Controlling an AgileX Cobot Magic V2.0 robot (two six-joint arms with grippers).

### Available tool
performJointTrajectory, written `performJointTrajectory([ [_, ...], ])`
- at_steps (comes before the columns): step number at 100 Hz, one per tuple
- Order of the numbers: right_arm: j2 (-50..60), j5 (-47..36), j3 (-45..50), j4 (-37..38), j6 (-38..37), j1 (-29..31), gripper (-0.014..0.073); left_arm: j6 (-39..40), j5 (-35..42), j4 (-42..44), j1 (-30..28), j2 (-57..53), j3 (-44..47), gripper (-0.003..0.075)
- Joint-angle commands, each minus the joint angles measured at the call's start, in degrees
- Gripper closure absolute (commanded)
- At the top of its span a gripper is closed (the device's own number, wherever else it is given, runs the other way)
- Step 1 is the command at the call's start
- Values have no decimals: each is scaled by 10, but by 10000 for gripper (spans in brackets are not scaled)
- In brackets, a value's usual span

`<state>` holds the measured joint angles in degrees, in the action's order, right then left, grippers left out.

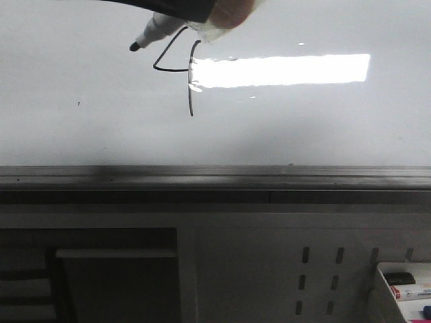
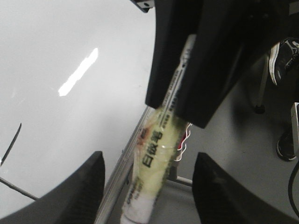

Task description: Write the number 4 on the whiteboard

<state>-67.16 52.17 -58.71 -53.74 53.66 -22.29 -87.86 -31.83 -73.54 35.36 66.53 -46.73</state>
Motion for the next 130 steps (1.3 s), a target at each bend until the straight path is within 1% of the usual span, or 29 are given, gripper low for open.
performJointTrajectory([
  [1, 9, -3, -19, -24, 4, 3, 643, -2, 5, -24, 5, -2, -26, 346],
  [6, 9, -3, -19, -24, 4, 3, 643, -2, 5, -24, 5, 1, -27, 349],
  [14, 9, -2, -19, -24, 4, 3, 643, -2, 5, -21, 5, 2, -27, 385],
  [28, 9, -1, -19, -24, 4, 3, 643, -2, 1, -13, 5, 5, -27, 501],
  [33, 9, 3, -19, -24, 4, 3, 643, -2, -5, -8, 5, 9, -27, 528],
  [40, 9, 5, -19, -24, 4, 3, 643, -2, -11, -2, 5, 14, -27, 544],
  [54, 9, 8, -19, -24, 4, 3, 643, -2, -11, -1, 5, 15, -27, 544],
  [59, 9, 9, -19, -24, 4, 3, 643, -2, -11, -1, 5, 15, -28, 554],
  [66, 9, 9, -19, -24, 4, 3, 643, -2, -10, -1, 5, 15, -28, 599],
  [81, 9, 9, -19, -24, 4, 3, 643, -2, -10, -1, 5, 15, -29, 743],
  [86, 9, 9, -19, -24, 4, 3, 635, -2, -10, 0, 5, 15, -29, 741],
  [92, 9, 10, -19, -24, 4, 3, 601, -2, -8, 0, 5, 13, -29, 741],
  [100, 9, 11, -19, -24, 4, 3, 513, -2, 0, 0, 5, 6, -29, 741],
  [102, 9, 11, -19, -24, 4, 3, 468, -2, 8, 1, 5, 3, -29, 741],
  [104, 9, 11, -19, -24, 4, 3, 443, -1, 11, 2, 5, 2, -29, 741],
  [106, 9, 11, -19, -24, 4, 3, 389, 0, 17, 2, 5, -2, -29, 741],
  [107, 9, 9, -19, -24, 4, 3, 389, 2, 17, 2, 4, -3, -29, 741],
  [108, 9, 9, -20, -24, 4, 3, 347, 4, 23, 2, 4, -4, -29, 741],
  [109, 9, 9, -20, -24, 4, 3, 347, 5, 23, 3, 4, -4, -29, 741],
  [112, 9, 4, -22, -24, 4, 3, 278, 7, 33, 3, 1, -9, -29, 741],
  [119, 14, -5, -25, -24, 3, 16, 181, 26, 47, 6, -9, -21, -27, 741],
  [123, 18, -8, -26, -24, 3, 29, 162, 43, 54, 10, -19, -30, -24, 741],
  [130, 33, -11, -27, -25, -1, 62, 161, 70, 71, 13, -39, -50, -11, 741],
])
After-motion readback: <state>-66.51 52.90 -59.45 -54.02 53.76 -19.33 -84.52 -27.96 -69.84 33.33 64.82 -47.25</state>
